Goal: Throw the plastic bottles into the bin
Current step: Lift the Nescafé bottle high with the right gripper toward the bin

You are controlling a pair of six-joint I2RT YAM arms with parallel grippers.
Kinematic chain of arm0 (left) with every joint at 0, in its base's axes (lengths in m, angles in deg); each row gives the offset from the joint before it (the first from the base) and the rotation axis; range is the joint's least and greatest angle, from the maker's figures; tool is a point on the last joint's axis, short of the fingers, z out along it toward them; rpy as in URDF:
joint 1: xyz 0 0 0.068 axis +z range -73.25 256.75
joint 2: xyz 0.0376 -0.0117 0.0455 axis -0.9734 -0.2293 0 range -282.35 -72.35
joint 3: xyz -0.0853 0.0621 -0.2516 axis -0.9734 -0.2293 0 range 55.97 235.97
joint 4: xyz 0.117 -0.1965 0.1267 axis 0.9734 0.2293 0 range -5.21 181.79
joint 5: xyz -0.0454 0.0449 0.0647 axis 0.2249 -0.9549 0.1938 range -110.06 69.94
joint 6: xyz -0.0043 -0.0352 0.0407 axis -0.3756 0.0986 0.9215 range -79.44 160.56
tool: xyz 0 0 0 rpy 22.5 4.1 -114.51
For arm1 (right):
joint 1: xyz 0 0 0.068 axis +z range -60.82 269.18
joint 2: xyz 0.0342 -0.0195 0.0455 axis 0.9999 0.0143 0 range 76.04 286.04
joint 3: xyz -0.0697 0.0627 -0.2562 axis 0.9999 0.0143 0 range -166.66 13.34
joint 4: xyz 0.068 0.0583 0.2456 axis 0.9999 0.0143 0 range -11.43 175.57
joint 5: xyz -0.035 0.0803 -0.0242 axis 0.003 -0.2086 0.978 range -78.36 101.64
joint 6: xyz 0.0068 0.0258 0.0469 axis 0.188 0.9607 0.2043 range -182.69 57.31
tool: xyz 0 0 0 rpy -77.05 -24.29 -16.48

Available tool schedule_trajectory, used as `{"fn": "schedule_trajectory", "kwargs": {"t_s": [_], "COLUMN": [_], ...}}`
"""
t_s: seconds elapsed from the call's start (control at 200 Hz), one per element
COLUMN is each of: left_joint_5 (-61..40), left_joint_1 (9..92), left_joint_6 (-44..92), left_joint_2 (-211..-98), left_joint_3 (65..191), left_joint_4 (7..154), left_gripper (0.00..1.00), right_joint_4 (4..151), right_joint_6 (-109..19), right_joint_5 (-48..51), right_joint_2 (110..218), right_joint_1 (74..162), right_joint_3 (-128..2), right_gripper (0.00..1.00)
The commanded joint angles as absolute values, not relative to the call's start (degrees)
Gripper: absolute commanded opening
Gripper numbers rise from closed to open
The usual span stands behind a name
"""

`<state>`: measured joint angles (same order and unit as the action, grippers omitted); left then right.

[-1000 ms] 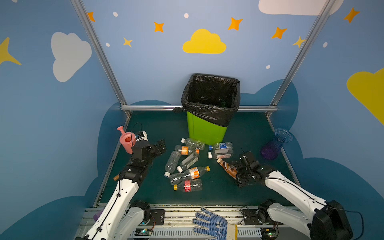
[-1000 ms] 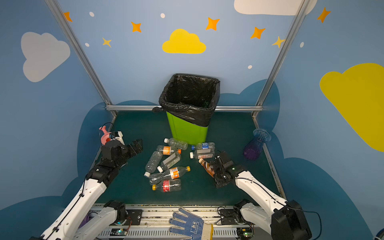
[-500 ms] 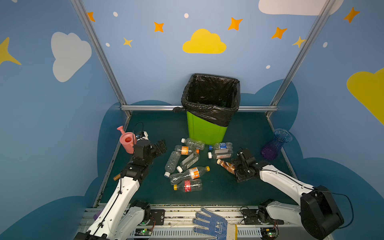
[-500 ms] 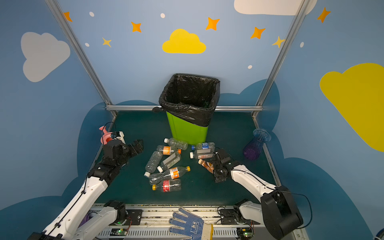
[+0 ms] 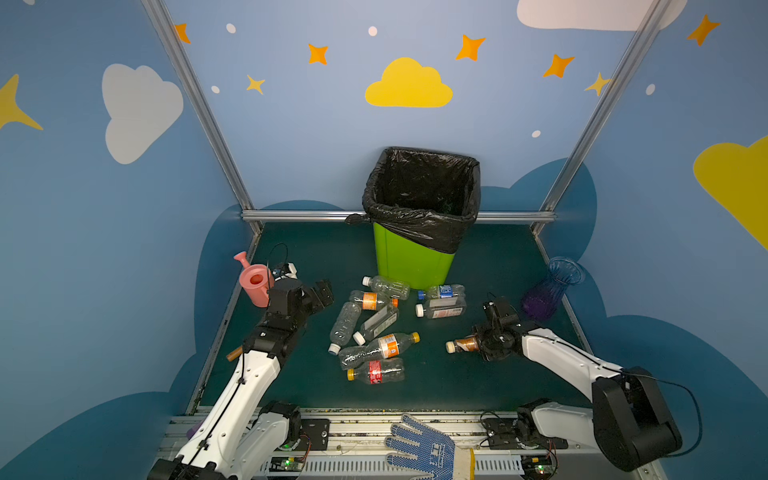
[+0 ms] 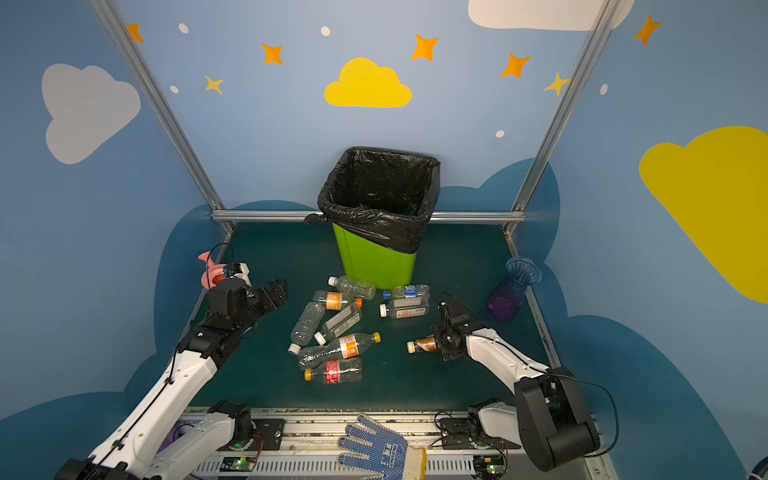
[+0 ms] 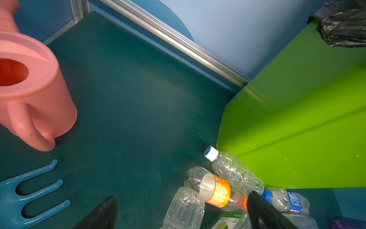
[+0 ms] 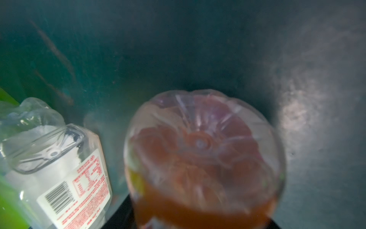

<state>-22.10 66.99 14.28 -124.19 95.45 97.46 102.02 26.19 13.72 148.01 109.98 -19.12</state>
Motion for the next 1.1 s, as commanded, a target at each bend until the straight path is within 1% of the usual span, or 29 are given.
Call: {"fn": "schedule_trajectory", "kwargs": {"t_s": [0.0,0.12,0.275,0.38,0.455,0.546,0.596,0.696,0.766,0.831,0.911,0.961,1.011,1.061,1.096], "left_joint_5": [-22.5,-23.0,-24.4,-24.4,-24.0,-25.3,-26.6,-27.0,-26.6,-26.2,-25.0,-24.1,-23.1,-21.6,-20.8], "left_joint_1": [67.3,67.7,68.2,68.7,69.1,69.8,70.3,71.2,71.7,71.9,72.0,71.9,72.0,71.9,71.9], "left_joint_6": [13.4,12.5,12.0,10.8,9.8,7.7,6.2,5.5,5.5,5.3,5.6,6.0,6.4,6.8,6.8], "left_joint_2": [-124.4,-124.9,-125.9,-127.6,-129.2,-131.4,-132.1,-133.0,-134.0,-135.2,-136.5,-137.2,-137.8,-138.3,-138.7], "left_joint_3": [94.7,94.0,93.4,92.7,92.2,92.4,92.8,92.5,92.6,92.7,93.6,94.4,95.4,96.2,96.4], "left_joint_4": [97.2,97.5,98.6,98.6,98.0,98.5,99.3,98.5,98.2,98.3,99.1,100.2,101.5,102.1,101.8], "left_gripper": [1.0,1.0,1.0,1.0,1.0,1.0,1.0,1.0,1.0,1.0,1.0,1.0,1.0,1.0,1.0], "right_joint_4": [102.9,102.1,97.4,98.1,101.5,107.3,107.5,103.1,100.1,94.6,87.3,84.3,79.6,77.7,81.1], "right_joint_6": [19.9,13.6,-3.6,-16.1,-23.4,-28.9,-31.1,-33.1,-33.3,-31.6,-26.9,-22.5,-18.7,-17.8,-20.6], "right_joint_5": [14.5,15.1,13.2,7.1,2.7,2.9,3.1,4.5,7.6,10.0,9.2,6.6,1.0,-3.9,-9.1], "right_joint_2": [148.9,147.0,142.2,140.0,139.3,138.1,136.5,133.3,132.1,131.5,133.1,136.2,140.7,148.1,156.2], "right_joint_1": [109.3,108.4,105.3,100.3,96.1,91.7,89.3,85.4,83.9,83.3,83.1,83.1,83.9,88.4,92.3], "right_joint_3": [-19.2,-21.0,-24.8,-33.7,-41.7,-53.8,-59.9,-70.1,-76.0,-77.9,-78.1,-78.8,-79.4,-82.7,-88.3], "right_gripper": [0.55,0.55,0.57,0.57,0.55,0.55,0.54,0.52,0.53,0.53,0.51,0.51,0.52,0.53,0.55]}}
